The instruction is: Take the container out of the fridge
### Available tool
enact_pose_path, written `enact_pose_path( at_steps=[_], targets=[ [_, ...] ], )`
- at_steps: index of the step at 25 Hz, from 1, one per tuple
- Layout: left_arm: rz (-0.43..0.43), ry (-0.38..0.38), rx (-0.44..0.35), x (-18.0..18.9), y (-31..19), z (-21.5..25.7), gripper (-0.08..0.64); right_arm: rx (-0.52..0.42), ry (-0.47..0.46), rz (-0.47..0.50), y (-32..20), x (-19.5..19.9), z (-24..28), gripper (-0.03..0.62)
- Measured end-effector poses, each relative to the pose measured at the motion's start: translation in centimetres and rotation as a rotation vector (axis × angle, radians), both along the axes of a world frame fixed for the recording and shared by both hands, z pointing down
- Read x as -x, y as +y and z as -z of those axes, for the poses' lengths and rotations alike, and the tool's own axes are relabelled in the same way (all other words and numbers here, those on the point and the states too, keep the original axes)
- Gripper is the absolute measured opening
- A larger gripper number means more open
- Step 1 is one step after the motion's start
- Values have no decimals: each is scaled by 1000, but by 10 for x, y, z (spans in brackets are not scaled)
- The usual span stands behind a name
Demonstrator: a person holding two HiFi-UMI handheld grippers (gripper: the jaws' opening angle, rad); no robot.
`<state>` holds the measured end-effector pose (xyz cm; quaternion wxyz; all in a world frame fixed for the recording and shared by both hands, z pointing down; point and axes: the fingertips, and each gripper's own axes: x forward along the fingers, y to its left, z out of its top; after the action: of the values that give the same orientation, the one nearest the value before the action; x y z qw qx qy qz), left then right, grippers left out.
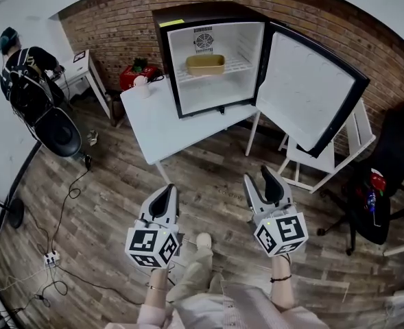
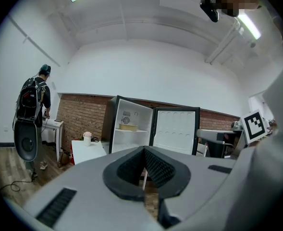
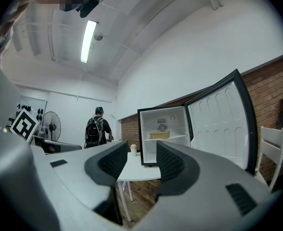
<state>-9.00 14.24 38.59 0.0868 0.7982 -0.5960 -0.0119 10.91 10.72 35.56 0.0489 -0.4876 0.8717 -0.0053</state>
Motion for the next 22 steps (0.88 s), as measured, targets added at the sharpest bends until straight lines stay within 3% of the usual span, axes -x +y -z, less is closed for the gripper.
enact_pose_path(
  at_steps=[11,22],
  targets=[
    [-9,18,28,20,-99,-10,-6,46,37,-3,-99,21,-12,170],
    [-17,13,39,43,-182,-9,-6,52,-22,-48,-180,33,-1,169]
  ],
)
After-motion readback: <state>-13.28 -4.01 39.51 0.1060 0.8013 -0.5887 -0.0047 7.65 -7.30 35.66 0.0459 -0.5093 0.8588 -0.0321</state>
